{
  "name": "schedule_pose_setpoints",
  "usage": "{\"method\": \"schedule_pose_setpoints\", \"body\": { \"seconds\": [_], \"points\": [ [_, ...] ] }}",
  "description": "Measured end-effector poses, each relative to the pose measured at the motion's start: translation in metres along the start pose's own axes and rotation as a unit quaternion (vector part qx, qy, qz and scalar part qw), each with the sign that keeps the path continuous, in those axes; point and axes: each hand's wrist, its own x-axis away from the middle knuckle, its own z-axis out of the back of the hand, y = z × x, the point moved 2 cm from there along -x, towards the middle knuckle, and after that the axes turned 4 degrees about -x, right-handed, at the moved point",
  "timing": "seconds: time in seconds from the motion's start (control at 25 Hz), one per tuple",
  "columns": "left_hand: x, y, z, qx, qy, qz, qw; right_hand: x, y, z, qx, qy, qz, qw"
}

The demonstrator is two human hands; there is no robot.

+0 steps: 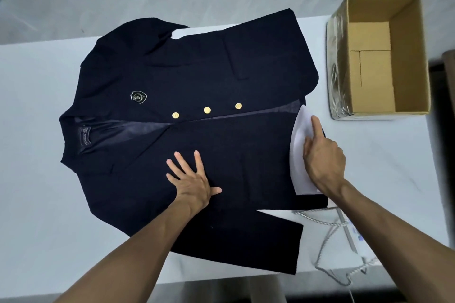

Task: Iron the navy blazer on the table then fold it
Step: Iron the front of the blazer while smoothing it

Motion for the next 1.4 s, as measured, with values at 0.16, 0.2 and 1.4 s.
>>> {"method": "schedule_pose_setpoints", "body": {
  "seconds": [0.16, 0.2, 1.4],
  "points": [
    [0.006, -0.003, 0.001, 0.007, 0.023, -0.014, 1.000, 0.007, -0.009, 0.006, -0.026, 0.001, -0.002, 1.000],
    [0.010, -0.006, 0.002, 0.009, 0.036, -0.022, 0.999, 0.012, -0.015, 0.009, -0.041, -0.001, 0.016, 0.999],
    [-0.055, -0.194, 0.062, 0.316, 0.280, -0.029, 0.906, 0.020, -0.165, -0.013, -0.306, -0.125, -0.028, 0.943]
  ]
}}
